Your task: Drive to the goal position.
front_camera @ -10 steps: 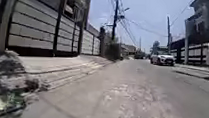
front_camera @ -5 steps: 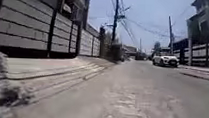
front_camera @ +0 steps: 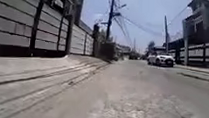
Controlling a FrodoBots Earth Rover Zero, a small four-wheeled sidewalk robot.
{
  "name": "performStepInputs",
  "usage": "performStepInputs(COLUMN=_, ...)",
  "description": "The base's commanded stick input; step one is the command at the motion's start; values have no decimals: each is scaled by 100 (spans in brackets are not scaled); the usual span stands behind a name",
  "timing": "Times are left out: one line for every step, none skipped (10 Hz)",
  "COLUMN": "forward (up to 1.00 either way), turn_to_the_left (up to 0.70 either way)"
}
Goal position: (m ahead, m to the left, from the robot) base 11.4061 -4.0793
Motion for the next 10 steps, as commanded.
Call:
performStepInputs(forward=100, turn_to_the_left=0)
performStepInputs(forward=100, turn_to_the_left=0)
performStepInputs(forward=100, turn_to_the_left=0)
performStepInputs(forward=100, turn_to_the_left=0)
performStepInputs(forward=100, turn_to_the_left=0)
performStepInputs(forward=100, turn_to_the_left=-27)
performStepInputs(forward=100, turn_to_the_left=-37)
performStepInputs(forward=100, turn_to_the_left=-40)
performStepInputs(forward=100, turn_to_the_left=-40)
performStepInputs(forward=100, turn_to_the_left=-40)
